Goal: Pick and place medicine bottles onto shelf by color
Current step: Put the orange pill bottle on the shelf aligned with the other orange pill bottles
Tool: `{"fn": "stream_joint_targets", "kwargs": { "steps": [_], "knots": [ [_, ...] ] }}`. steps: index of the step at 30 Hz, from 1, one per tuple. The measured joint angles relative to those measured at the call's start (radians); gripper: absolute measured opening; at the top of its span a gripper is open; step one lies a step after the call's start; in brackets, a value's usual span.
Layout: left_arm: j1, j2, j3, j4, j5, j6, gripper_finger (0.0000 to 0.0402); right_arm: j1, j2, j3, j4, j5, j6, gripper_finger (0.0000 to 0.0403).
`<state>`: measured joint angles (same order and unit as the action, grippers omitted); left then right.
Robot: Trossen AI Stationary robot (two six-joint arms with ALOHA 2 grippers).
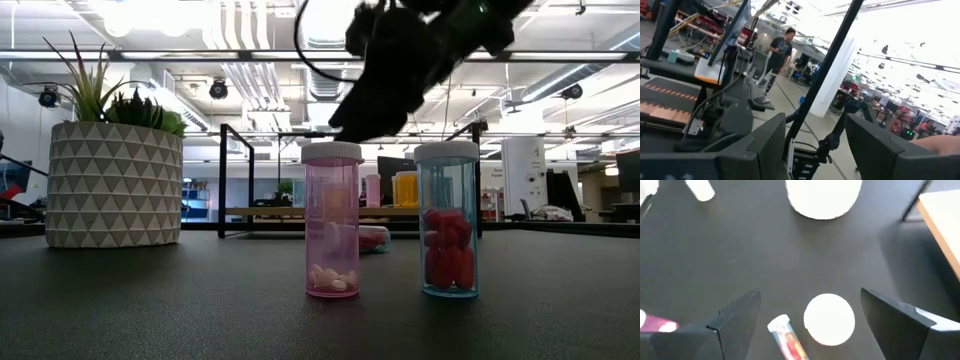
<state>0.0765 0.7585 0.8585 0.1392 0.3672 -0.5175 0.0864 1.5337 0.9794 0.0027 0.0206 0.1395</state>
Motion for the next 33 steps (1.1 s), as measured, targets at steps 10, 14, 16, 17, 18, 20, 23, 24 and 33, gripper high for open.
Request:
{"fn": "stream_joint_targets", "kwargs": {
  "steps": [10,14,16,17,18,20,23,24,33],
  "knots": [
    [0.000,-0.038,0.000,-0.001,0.000,0.005,0.0190,0.000,0.014,-0.089,0.050,0.147,0.022,0.0329],
    [0.000,-0.040,0.000,-0.012,0.000,0.007,0.0190,0.005,0.053,-0.090,0.108,0.129,0.025,0.0329],
    [0.000,-0.040,0.000,-0.025,0.000,0.007,0.0190,0.007,0.081,-0.080,0.115,0.130,0.017,0.0329],
    [0.000,-0.040,0.000,-0.031,0.000,0.007,0.0190,0.007,0.097,-0.072,0.116,0.132,0.012,0.0329],
    [0.000,-0.039,0.000,-0.032,0.000,0.007,0.0190,0.007,0.112,-0.064,0.119,0.136,0.007,0.0329],
    [0.000,-0.035,0.000,-0.030,0.000,0.007,0.0190,0.007,0.141,-0.050,0.117,0.138,0.006,0.0329],
    [0.000,-0.035,0.000,-0.040,0.000,0.007,0.0190,0.006,0.184,-0.024,0.118,0.138,0.007,0.0329],
    [0.000,-0.034,0.000,-0.044,0.000,0.007,0.0190,0.006,0.197,-0.016,0.114,0.138,0.011,0.0329],
    [0.000,-0.038,-0.001,-0.053,0.000,0.008,0.0190,0.007,0.241,0.082,-0.002,0.136,0.097,0.0329]
  ]
}}
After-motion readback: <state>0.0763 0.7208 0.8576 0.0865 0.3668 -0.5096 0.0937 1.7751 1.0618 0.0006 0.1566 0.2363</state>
